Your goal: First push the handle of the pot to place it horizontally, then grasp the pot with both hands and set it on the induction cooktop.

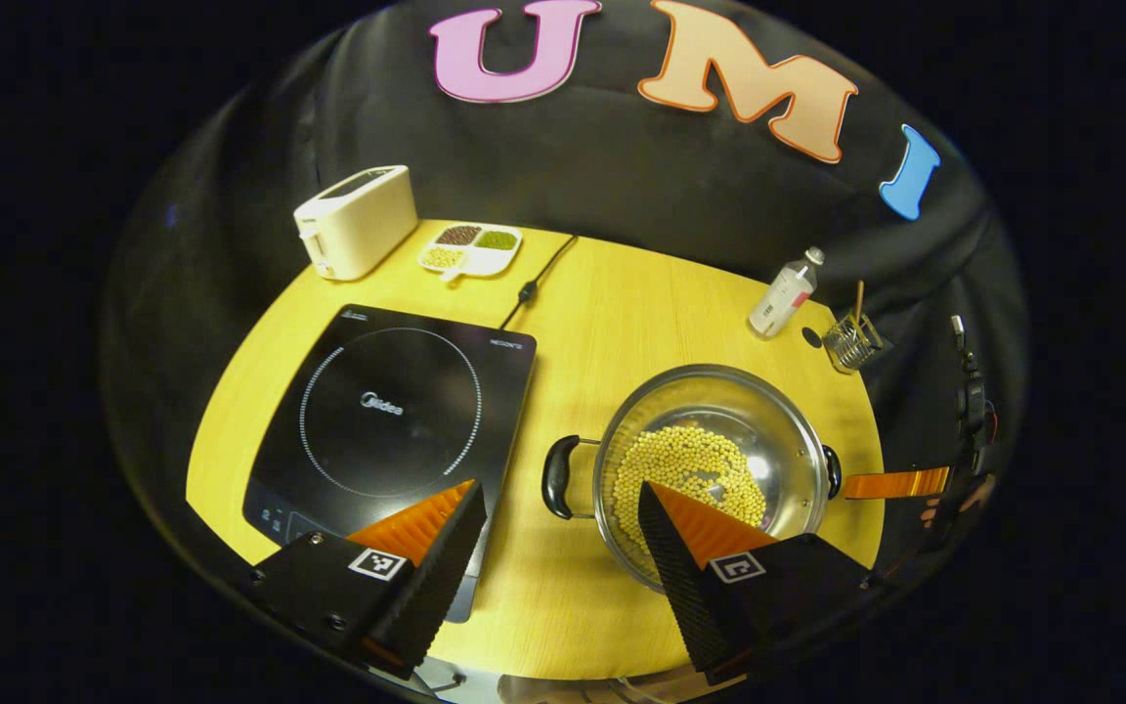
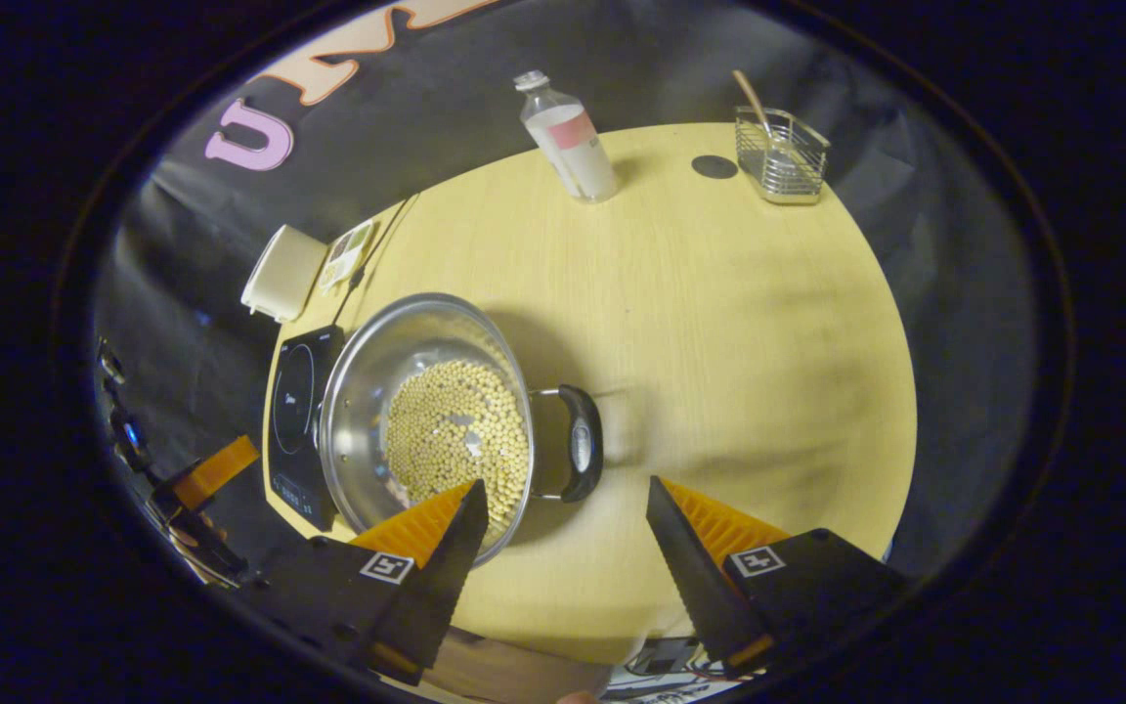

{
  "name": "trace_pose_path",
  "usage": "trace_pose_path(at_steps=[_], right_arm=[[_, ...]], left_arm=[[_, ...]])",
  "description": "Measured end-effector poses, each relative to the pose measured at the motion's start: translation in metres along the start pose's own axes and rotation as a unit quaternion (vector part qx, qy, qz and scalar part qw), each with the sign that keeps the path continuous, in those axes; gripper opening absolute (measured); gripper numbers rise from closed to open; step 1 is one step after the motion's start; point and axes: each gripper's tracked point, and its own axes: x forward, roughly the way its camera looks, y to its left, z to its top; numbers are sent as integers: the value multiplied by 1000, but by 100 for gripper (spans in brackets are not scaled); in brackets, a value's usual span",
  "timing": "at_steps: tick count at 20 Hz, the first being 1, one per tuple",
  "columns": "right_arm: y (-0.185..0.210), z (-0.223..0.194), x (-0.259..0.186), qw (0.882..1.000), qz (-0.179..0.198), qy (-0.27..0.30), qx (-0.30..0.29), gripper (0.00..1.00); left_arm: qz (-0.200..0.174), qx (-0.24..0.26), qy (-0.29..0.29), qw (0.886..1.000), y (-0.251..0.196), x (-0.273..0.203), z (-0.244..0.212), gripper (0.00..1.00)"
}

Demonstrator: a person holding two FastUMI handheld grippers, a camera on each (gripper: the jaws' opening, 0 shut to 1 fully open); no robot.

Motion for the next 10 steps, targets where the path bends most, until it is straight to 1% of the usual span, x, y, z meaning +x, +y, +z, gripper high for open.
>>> trace_pose_path(at_steps=[3,6,7,8,9,10], right_arm=[[4,3,10,1000,16,7,2,94],[6,7,22,999,30,11,9,94],[6,9,28,999,34,16,13,100],[7,9,34,999,37,23,15,93],[7,9,39,999,40,30,18,93],[8,7,43,998,43,38,19,92]], left_arm=[[-21,-1,38,999,-4,23,-9,96],[-21,8,69,997,1,45,-16,96],[-25,9,80,996,0,52,-19,96],[-26,8,90,996,1,58,-20,94],[-25,11,100,995,3,64,-22,94],[-24,14,109,994,4,69,-23,91]])
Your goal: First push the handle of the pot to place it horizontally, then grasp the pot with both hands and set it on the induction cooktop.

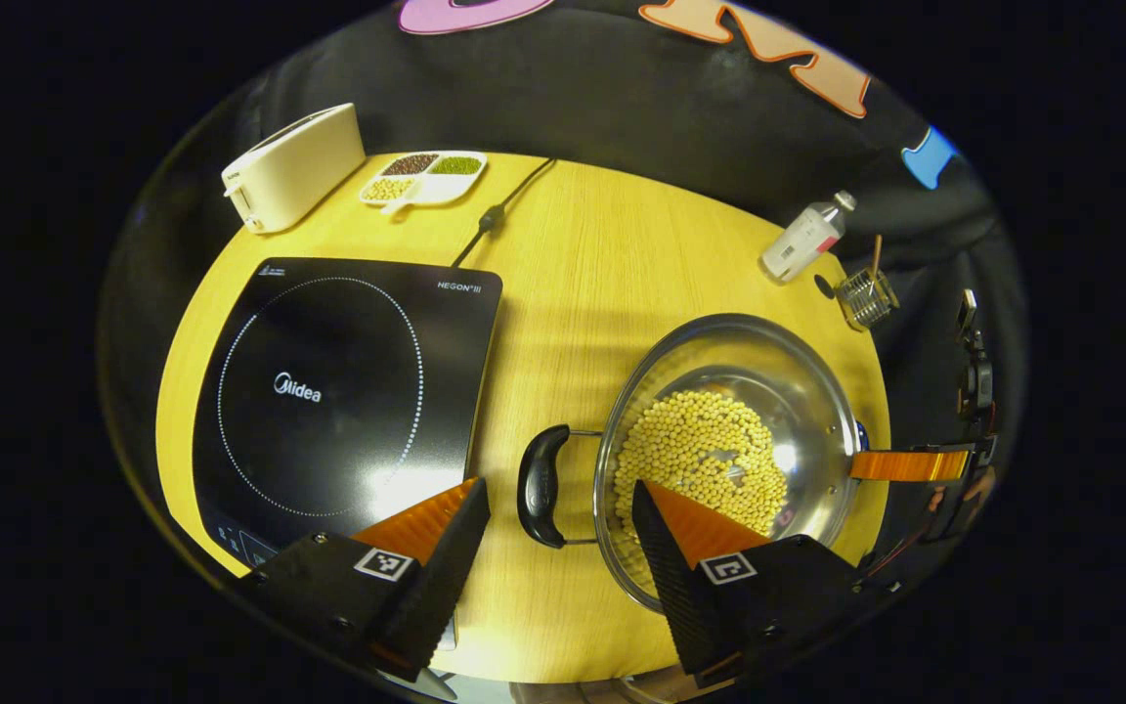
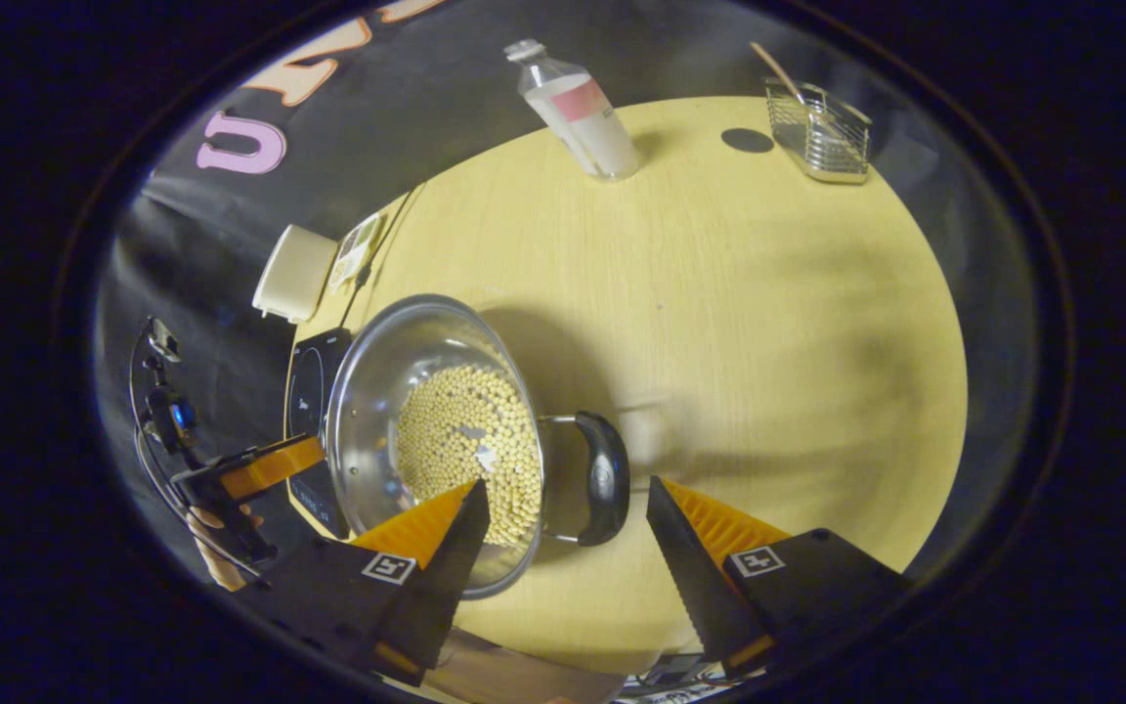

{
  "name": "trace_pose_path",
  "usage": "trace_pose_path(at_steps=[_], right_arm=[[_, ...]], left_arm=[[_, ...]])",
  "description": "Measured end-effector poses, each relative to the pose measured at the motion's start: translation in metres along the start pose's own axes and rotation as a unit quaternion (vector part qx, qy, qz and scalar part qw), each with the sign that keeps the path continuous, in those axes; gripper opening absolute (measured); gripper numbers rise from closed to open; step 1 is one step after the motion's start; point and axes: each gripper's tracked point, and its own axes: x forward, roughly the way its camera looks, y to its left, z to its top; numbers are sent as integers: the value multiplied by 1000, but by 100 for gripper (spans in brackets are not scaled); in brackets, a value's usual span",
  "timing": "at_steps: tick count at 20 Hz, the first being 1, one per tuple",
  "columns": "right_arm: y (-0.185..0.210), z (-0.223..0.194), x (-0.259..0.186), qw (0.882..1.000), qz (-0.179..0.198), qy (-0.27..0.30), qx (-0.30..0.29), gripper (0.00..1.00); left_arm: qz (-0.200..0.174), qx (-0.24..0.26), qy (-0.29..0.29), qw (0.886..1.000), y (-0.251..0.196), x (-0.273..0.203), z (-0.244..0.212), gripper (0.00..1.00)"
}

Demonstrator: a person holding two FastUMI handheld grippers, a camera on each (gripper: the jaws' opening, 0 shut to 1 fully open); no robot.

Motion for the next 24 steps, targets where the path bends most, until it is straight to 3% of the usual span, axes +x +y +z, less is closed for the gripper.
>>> trace_pose_path(at_steps=[1,2,4,6,7,8,9,10,11,12,13,15,17,18,20,21,22,24], right_arm=[[1,0,4,1000,3,7,-1,99],[2,-1,9,1000,5,12,-3,91],[3,-2,17,1000,9,25,-8,91],[4,-6,26,999,11,38,-11,88],[4,-6,30,999,13,43,-10,97],[4,-6,34,999,12,47,-8,97],[4,-4,37,999,12,46,-5,88],[5,-4,40,999,15,47,1,88],[5,-1,40,999,17,48,5,75],[2,-2,42,999,16,50,6,80],[-1,-4,43,998,11,54,2,70],[-12,-8,42,998,-9,61,-11,69],[-9,-5,47,998,-15,59,-2,53],[-9,-1,47,999,-17,50,0,58],[-11,0,49,999,-26,38,-7,50],[-12,1,48,999,-29,35,-12,55],[-11,2,47,999,-32,30,-14,50],[-9,5,42,999,-27,15,-26,56]], left_arm=[[-2,3,7,1000,-1,4,0,90],[-5,6,16,1000,-3,8,0,88],[-8,11,35,999,-4,17,-3,93],[-11,10,46,999,-8,26,-4,84],[-10,10,49,999,-8,29,-3,82],[-7,12,52,999,-6,32,-3,83],[-2,13,57,998,-4,36,-4,76],[3,13,63,998,-2,39,-5,80],[6,13,68,998,-1,40,-6,71],[10,13,72,997,1,41,-6,66],[10,10,77,997,1,42,-8,66],[9,13,81,997,1,42,-7,66],[8,9,77,997,1,44,-8,64],[6,5,79,997,0,42,-10,65],[5,-4,75,997,0,42,-11,62],[7,-3,76,997,0,41,-12,61],[9,0,73,997,0,40,-11,62],[7,10,64,998,-1,39,-8,61]])
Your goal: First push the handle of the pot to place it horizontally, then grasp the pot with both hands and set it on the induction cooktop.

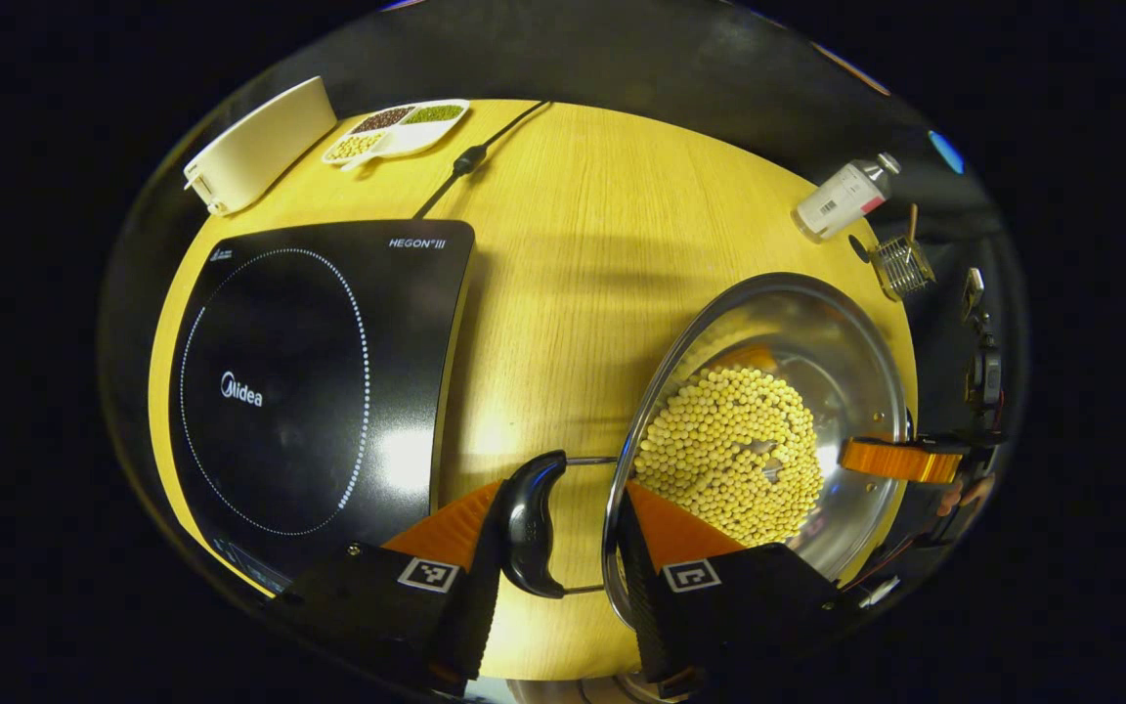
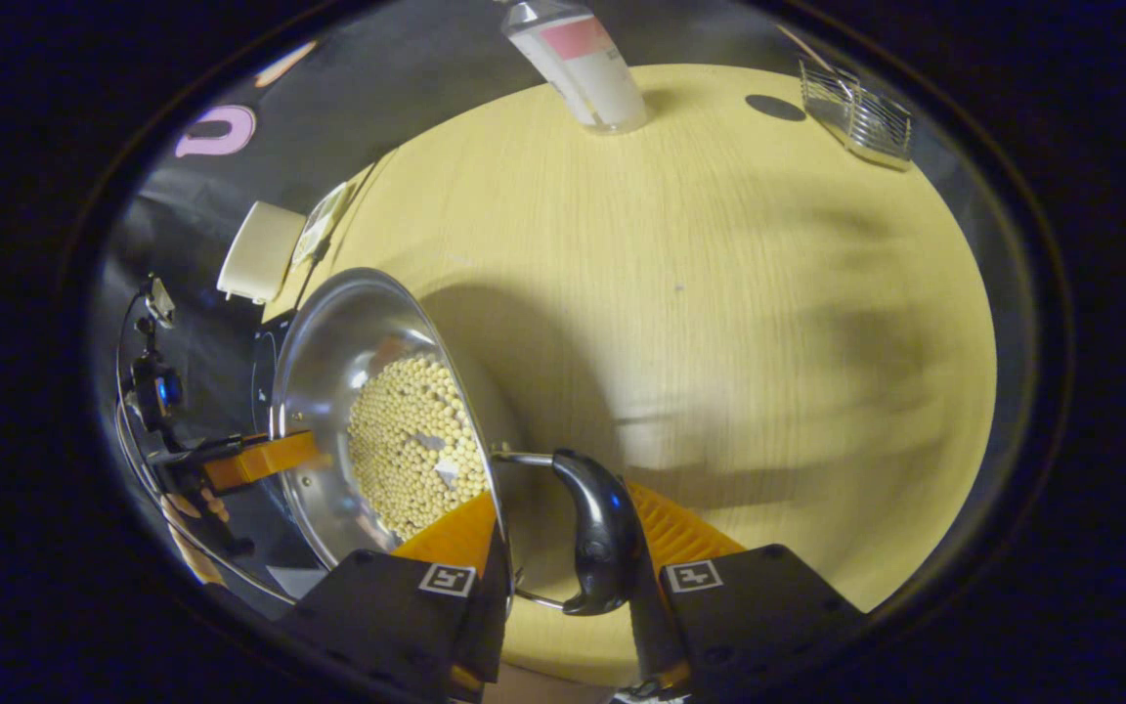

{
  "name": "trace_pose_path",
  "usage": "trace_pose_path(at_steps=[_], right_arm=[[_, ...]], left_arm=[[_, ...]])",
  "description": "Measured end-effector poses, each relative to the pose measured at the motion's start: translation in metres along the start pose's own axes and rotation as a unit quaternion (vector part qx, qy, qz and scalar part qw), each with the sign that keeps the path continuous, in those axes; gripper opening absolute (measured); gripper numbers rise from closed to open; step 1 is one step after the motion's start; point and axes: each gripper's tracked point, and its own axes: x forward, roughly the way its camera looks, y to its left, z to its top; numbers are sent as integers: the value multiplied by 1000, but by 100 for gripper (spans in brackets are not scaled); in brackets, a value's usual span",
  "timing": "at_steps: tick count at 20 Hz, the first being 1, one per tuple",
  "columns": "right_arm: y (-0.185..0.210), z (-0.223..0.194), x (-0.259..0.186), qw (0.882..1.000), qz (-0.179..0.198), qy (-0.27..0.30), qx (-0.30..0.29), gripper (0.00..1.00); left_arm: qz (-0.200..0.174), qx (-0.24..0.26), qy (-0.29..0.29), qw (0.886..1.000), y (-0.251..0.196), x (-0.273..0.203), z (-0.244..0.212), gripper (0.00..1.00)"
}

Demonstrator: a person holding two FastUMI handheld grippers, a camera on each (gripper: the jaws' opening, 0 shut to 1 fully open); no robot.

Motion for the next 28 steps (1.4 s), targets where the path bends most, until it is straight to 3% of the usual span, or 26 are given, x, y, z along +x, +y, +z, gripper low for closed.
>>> trace_pose_path(at_steps=[7,16,20,21,28], right_arm=[[4,-12,-33,1000,-8,-25,4,56],[19,-81,-81,999,-6,-38,28,51],[36,-115,-94,998,-7,-43,41,56],[42,-122,-96,998,-8,-46,45,51],[114,-156,-97,994,-20,-69,81,51]], left_arm=[[-18,21,-9,1000,-18,-30,-12,63],[-32,59,0,998,-19,-84,-57,63],[-38,74,7,996,-5,-102,-77,61],[-40,79,10,996,0,-106,-80,63],[-59,122,7,991,60,-133,-76,63]])
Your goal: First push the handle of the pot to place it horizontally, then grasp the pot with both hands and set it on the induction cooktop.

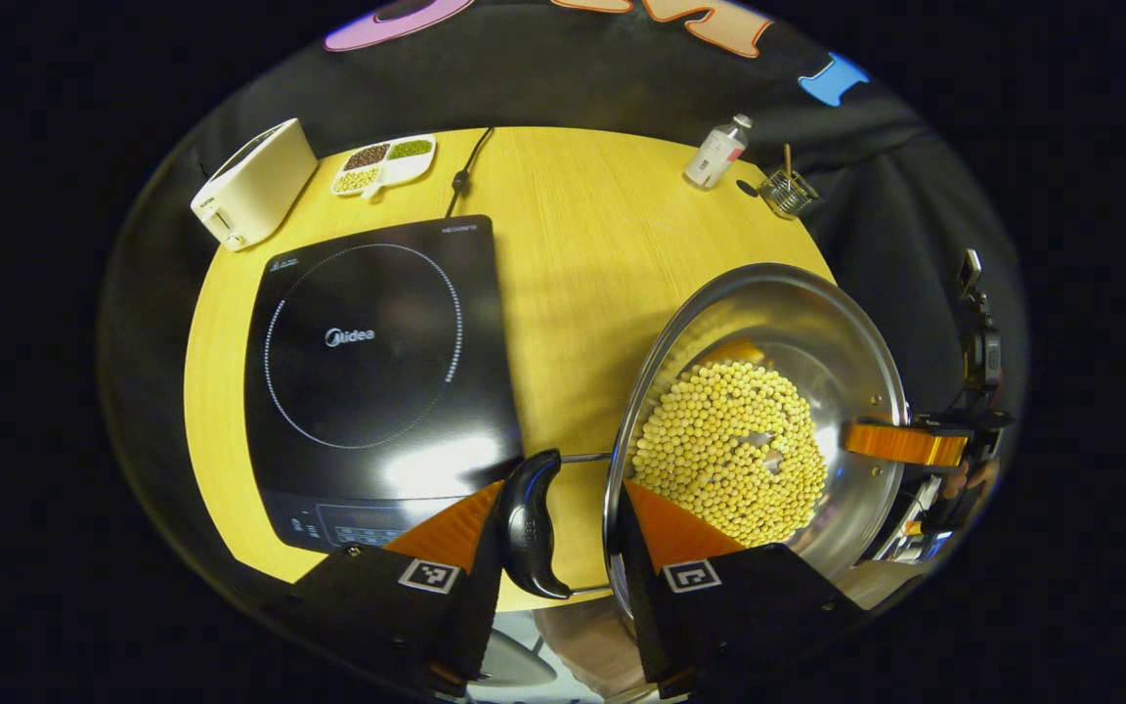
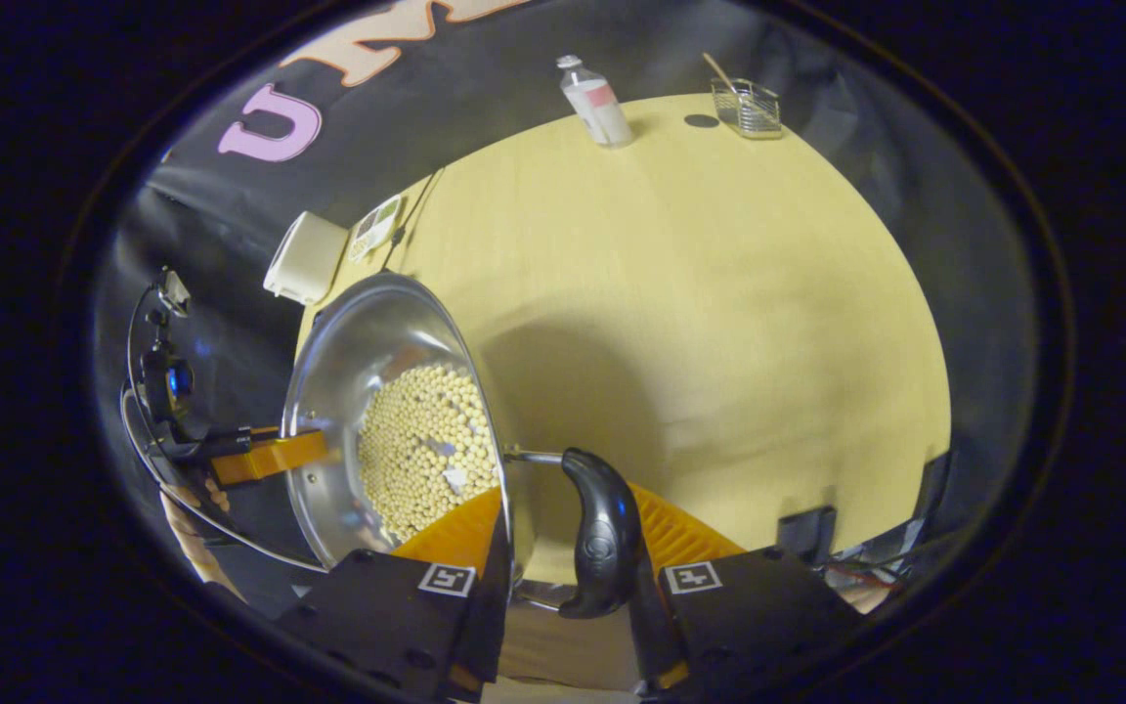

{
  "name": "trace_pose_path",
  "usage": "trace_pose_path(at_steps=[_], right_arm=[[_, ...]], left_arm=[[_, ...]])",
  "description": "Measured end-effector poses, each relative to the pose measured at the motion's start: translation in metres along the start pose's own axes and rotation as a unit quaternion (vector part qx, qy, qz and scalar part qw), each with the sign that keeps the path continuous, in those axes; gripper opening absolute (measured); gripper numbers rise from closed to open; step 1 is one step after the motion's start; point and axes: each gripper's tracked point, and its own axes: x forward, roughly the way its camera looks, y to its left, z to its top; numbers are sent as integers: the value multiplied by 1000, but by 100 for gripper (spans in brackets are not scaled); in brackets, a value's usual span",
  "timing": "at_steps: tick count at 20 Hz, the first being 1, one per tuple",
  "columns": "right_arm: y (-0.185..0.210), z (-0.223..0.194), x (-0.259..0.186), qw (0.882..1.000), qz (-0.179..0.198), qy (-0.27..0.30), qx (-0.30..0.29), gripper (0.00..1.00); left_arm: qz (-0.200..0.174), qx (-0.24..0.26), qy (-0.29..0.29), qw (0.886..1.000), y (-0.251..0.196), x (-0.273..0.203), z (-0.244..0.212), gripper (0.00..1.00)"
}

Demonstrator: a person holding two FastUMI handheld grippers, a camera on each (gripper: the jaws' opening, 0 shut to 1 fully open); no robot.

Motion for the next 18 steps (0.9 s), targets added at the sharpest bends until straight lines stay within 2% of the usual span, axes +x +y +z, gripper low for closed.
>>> trace_pose_path(at_steps=[3,4,8,18], right_arm=[[36,-11,7,1000,-1,-7,11,51],[49,-14,11,1000,-1,-8,12,55],[95,-23,21,1000,-2,-12,14,56],[181,-13,55,1000,-14,-23,13,55]], left_arm=[[-2,16,-1,1000,35,-12,1,61],[-2,20,-2,1000,48,-15,1,61],[-2,24,1,1000,97,-25,-1,61],[-3,39,-21,999,190,-34,17,61]])
